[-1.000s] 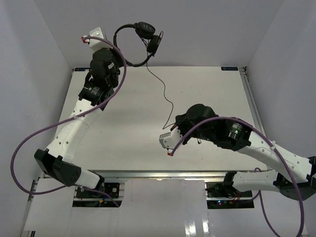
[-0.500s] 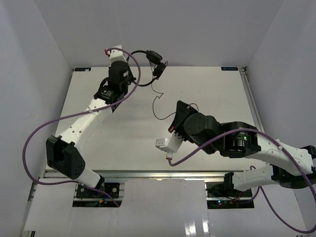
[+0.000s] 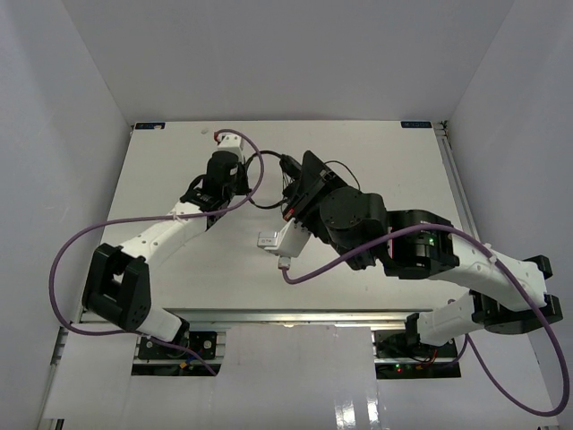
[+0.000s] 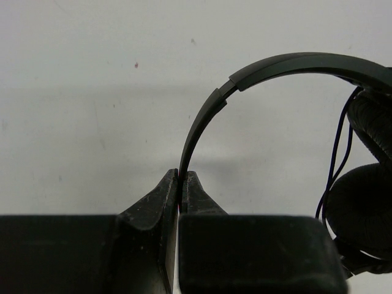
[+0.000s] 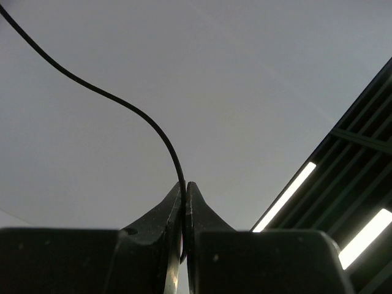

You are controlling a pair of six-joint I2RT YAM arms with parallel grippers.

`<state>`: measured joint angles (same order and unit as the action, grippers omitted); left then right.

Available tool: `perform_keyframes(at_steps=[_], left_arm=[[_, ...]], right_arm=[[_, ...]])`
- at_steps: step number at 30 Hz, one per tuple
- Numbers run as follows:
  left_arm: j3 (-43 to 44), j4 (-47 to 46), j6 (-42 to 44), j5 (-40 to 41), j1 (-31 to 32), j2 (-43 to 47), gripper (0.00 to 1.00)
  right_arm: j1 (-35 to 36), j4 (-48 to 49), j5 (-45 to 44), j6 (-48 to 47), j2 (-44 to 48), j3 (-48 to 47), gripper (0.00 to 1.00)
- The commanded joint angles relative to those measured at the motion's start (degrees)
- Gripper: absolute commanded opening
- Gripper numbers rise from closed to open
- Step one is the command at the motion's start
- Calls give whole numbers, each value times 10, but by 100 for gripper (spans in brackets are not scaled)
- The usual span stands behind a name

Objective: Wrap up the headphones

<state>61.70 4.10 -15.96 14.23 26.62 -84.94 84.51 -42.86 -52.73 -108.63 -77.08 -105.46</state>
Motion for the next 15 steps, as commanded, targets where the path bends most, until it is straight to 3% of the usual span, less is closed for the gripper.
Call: perform_keyframes(at_steps=[1,7,15], left_arm=[[-66,-52,19,-88,-3,68,0],[-141,-96,12,-176,-2,118,0],[-177,-101,38,-296,8,146,0]], right_arm=[[-5,44,-13,-20,-21,-64,8],[-55,49,23,-6,-38,-90,8],[-216,54,140,85,-43,-84,8]])
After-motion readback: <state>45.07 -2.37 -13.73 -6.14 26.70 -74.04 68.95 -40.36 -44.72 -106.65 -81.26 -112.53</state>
